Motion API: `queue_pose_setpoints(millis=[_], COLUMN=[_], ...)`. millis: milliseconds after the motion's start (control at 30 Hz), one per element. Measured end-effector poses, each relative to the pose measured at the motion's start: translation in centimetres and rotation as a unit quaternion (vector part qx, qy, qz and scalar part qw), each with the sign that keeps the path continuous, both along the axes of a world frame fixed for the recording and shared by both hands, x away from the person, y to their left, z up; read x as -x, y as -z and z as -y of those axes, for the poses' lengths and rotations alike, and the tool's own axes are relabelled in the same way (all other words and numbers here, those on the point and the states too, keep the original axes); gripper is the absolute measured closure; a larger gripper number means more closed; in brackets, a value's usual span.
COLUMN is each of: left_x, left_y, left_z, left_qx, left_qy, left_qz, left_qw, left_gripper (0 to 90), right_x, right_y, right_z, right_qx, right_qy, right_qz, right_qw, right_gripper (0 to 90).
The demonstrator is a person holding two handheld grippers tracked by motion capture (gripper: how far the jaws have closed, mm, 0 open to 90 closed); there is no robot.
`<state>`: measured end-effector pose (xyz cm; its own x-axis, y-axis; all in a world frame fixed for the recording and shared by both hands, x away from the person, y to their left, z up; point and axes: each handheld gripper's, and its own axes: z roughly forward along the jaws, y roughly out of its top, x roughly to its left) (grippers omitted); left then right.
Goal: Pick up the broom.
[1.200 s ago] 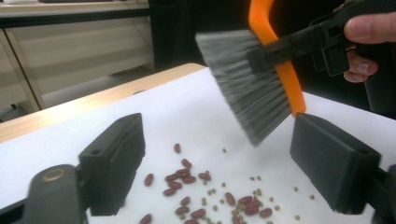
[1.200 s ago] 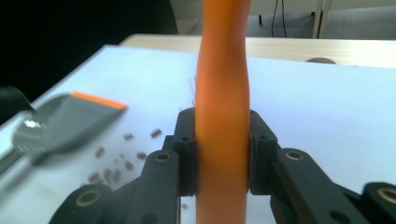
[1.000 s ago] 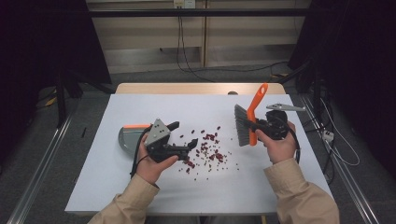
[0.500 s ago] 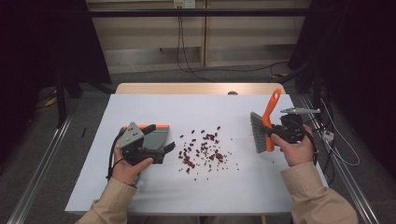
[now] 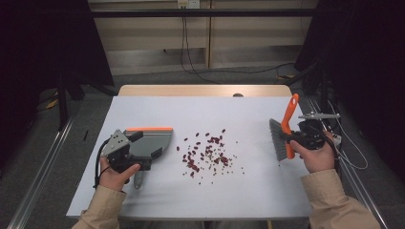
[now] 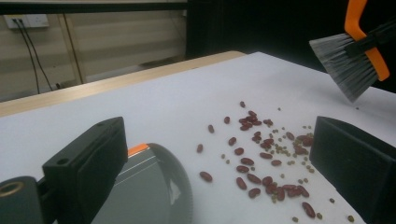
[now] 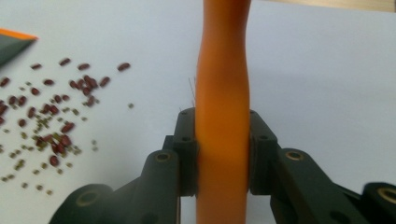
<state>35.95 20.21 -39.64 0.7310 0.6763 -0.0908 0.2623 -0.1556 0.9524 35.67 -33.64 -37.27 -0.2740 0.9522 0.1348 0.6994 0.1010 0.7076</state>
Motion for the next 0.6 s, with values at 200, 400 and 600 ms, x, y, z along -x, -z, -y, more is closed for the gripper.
queue_pose_setpoints(millis=[200,400,600], left_x=[0.0,0.1,-0.1], left_y=[0.1,0.5,0.7], left_z=[-0.7,-0.8,-0.7], left_qx=[0.001,0.0,-0.005], left_qy=[-0.008,-0.009,-0.009], left_qz=[0.002,-0.004,-0.006], left_qw=[1.0,1.0,0.9999], left_gripper=[4.3,4.3,4.3], right_x=[0.7,0.8,-1.5], right_y=[0.2,1.3,2.3], right_z=[1.1,0.6,-1.7], right_qx=[0.037,0.029,0.052], right_qy=[0.01,0.004,-0.014], right_qz=[-0.007,-0.038,-0.032], right_qw=[0.9992,0.9989,0.9981], right_gripper=[71.3,71.3,71.2])
